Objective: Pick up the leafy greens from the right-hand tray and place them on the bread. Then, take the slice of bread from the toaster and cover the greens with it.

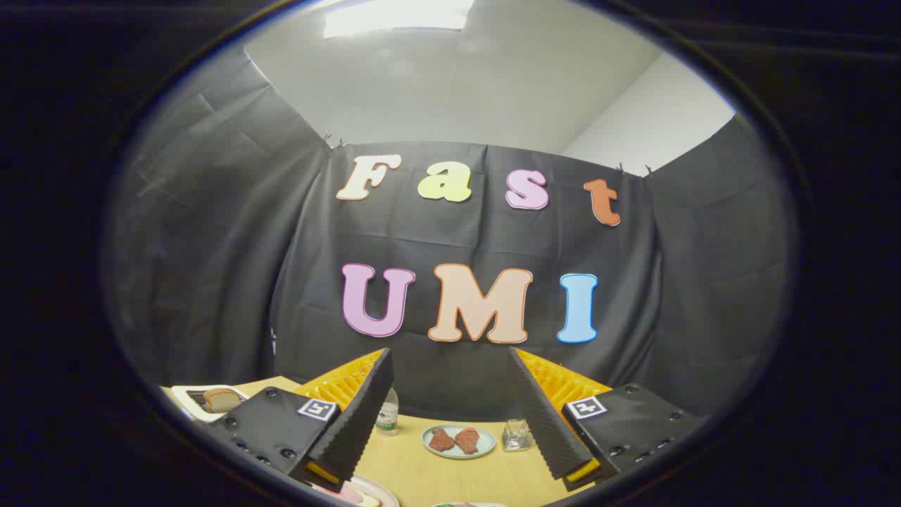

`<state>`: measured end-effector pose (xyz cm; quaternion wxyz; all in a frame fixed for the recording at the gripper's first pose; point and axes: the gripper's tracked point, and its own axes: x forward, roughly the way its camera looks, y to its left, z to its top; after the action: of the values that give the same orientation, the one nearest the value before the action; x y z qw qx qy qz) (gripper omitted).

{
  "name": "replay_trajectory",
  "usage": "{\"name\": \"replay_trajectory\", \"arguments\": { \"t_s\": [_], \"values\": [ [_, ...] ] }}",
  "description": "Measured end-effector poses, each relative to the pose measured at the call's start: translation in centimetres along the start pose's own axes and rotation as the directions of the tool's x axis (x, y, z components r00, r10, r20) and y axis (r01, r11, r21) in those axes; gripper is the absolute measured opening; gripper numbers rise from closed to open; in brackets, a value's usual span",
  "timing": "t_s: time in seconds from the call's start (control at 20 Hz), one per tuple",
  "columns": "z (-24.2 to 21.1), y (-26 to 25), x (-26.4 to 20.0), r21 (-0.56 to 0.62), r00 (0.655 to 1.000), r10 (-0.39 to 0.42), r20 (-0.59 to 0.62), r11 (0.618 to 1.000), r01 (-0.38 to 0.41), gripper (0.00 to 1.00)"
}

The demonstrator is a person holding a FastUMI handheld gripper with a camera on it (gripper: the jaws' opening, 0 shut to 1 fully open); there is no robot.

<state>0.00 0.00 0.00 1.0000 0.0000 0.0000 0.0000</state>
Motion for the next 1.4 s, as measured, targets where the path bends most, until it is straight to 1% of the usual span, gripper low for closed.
{"name": "replay_trajectory", "arguments": {
  "t_s": [0.25, 0.9, 1.2, 1.4],
  "values": [
    [-0.8, -0.5, -0.1, 0.013, 0.999, -0.014, -0.029, 1.0, 0.014, 1.0],
    [-0.7, -1.8, -0.4, 0.014, 0.999, -0.024, -0.022, 1.0, 0.024, 1.0],
    [-1.2, -2.3, 0.0, 0.023, 1.0, 0.009, -0.026, 1.0, -0.009, 1.0],
    [-2.2, -2.0, 0.3, 0.009, 0.995, 0.08, -0.052, 0.997, -0.08, 1.0]
  ]
}}
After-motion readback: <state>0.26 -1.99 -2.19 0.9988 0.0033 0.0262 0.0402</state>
